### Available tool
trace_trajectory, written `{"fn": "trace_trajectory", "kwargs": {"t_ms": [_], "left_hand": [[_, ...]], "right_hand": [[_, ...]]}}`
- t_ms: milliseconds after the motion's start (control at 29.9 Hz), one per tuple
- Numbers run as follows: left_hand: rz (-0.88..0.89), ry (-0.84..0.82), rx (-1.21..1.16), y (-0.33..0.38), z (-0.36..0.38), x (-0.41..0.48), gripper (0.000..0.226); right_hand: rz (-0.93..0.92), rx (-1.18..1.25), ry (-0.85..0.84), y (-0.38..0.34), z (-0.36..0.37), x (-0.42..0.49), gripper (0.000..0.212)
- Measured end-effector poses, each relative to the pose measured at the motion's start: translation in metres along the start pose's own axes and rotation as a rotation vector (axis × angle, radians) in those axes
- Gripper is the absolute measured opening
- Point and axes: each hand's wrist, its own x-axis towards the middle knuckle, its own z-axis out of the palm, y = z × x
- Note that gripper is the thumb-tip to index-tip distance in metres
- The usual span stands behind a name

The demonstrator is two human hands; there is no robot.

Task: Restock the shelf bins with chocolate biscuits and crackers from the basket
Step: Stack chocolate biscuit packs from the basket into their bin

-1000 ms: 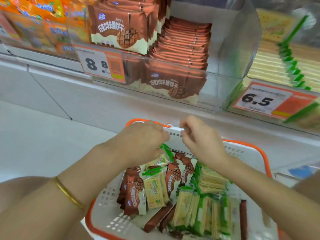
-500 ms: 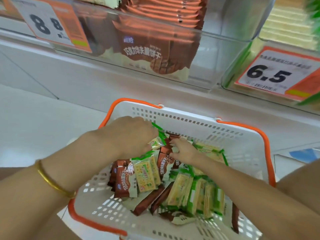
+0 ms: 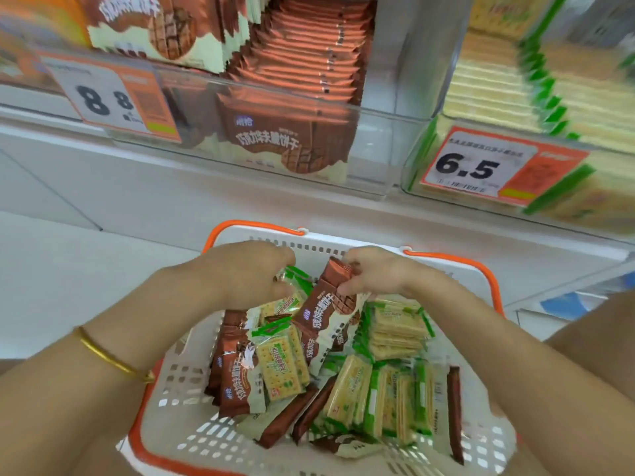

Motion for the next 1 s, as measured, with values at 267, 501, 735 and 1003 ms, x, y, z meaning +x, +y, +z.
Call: {"fn": "trace_trajectory", "kwargs": {"t_ms": [267,501,735,1003], "left_hand": [[0.071,0.341,-0.626,-0.016,-0.053,-0.045,0.019],[0.086,1.384,-0.42,-0.059,-0.085,-0.081,0.053],[-0.16,1.24,-0.116,-0.081,-0.076,-0.063,0.053],[-0.252,1.083,-0.078,-0.081,-0.074,-0.057,0.059]], "right_hand": [[-0.412,0.222,0.253,-0.11,-0.017,-0.08,0.052],[-0.763,0.133,0.8,-0.202,-0.06,-0.094,0.037],[-0.72,-0.044,0.997,-0.258,-0.056,-0.015,0.043],[-0.377,-0.593,1.212,-0.268,-0.056,0.014,0.073]]}}
